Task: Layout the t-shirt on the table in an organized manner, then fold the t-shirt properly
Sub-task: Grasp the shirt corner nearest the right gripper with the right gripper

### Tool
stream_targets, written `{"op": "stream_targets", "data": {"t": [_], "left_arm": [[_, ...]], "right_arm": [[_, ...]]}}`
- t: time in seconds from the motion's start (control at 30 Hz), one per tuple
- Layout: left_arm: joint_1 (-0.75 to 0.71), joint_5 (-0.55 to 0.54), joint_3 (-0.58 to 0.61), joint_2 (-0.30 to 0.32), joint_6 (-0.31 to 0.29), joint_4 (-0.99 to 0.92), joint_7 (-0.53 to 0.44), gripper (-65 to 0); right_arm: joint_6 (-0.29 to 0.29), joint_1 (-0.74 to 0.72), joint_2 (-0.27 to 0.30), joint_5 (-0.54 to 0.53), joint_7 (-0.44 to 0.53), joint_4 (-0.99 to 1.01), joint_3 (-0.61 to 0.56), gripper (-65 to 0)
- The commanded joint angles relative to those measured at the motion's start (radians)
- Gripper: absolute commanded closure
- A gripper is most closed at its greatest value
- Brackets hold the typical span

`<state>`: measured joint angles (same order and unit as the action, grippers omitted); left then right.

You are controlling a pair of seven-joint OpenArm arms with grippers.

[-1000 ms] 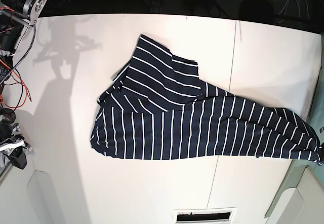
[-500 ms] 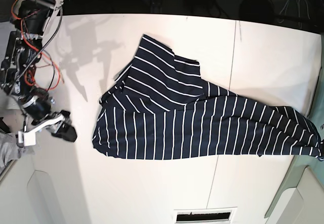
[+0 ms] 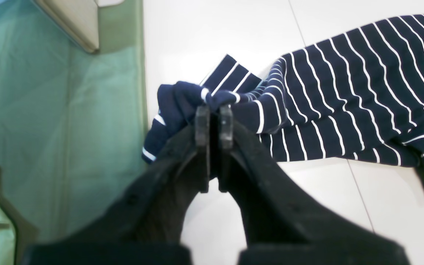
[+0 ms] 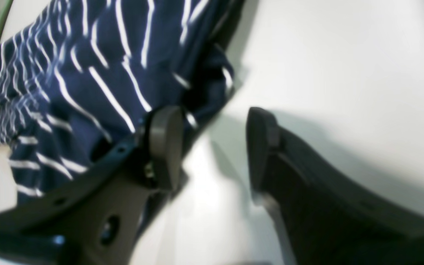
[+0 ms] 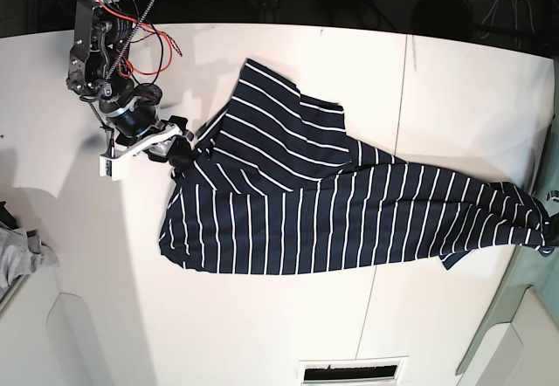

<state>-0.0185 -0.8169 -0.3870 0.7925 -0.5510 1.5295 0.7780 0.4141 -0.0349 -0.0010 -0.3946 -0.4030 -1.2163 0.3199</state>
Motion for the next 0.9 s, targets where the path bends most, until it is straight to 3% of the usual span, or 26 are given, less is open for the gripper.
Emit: {"op": "stream_targets", "data": {"t": [0.0, 0.27, 0.53, 0.87], "left_arm": [[0.012, -0.021, -0.011, 0.027, -0.004, 0.014, -0.022, 0.0], [0.013, -0.032, -0.011, -0.013, -0.023, 0.014, -0.022, 0.0], [0.013, -0.032, -0.011, -0.016, -0.023, 0.014, -0.022, 0.0], [0.013, -0.032, -0.011, -0.016, -0.023, 0.014, -0.029, 0.0]], "right_arm": [[-0.008, -0.018, -0.002, -0.003, 0.026, 0.004, -0.002, -29.1], [-0.005, -0.126, -0.005, 0.021, 0.043, 0.108, -0.023, -29.1], [0.012, -0.138, -0.002, 0.021, -0.016, 0.005, -0.026, -29.1], [0.003, -0.142, -0.002, 0.021, -0.011, -0.037, -0.027, -29.1]]}}
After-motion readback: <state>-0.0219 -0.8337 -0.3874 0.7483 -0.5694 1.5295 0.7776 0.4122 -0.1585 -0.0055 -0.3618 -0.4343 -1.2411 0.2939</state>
